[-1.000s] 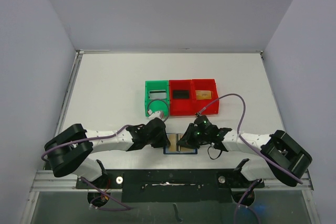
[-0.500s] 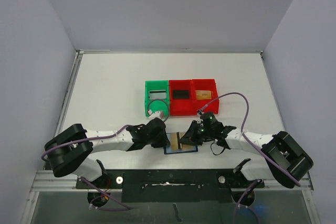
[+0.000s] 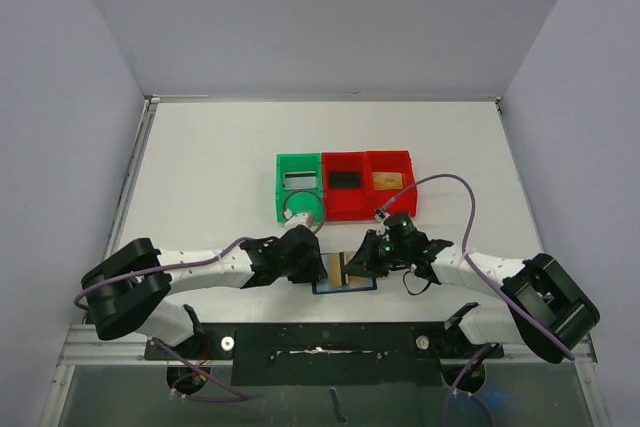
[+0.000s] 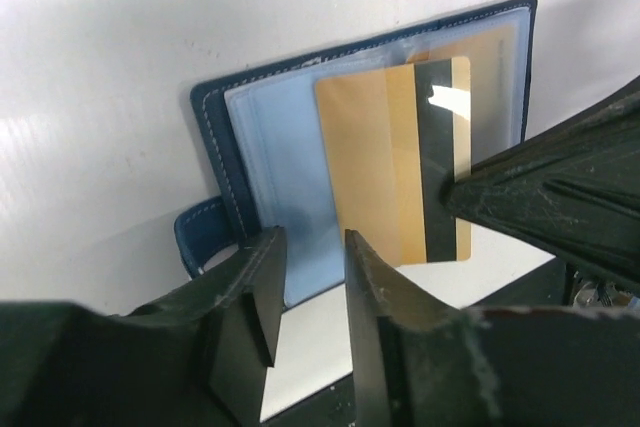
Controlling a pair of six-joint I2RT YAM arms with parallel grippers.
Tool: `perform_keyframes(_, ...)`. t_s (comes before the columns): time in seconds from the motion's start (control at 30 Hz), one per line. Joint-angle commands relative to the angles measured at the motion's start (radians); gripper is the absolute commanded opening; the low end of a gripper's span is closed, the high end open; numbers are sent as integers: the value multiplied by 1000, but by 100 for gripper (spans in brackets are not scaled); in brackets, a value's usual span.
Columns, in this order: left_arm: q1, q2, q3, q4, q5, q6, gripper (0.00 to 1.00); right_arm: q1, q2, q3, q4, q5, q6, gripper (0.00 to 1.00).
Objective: Take the credit cards out of the card holder
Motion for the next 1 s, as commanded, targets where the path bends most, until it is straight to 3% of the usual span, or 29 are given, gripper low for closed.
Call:
perform_keyframes(0.0, -9, -72, 48, -82, -19, 43, 34, 4, -3, 14, 2, 37, 18, 3)
perform_keyframes(0.1, -9, -103, 64, -20, 13, 69, 38, 5, 0, 9, 9, 37, 22, 3)
perform_keyframes(0.27, -8, -70, 57, 103, 69, 73, 37, 6, -20, -4, 21, 47, 25, 7)
perform_keyframes(0.57, -9, 39, 55, 46, 22, 73, 15, 5, -62, -41, 76, 60, 74, 12)
perform_keyframes(0.8, -9, 76, 47, 4, 15, 52, 7, 3, -58, -44, 109, 44, 83, 26)
perform_keyframes(0.97, -9, 64, 32, 8, 12, 48, 6, 5, 9, -5, 111, 39, 76, 22)
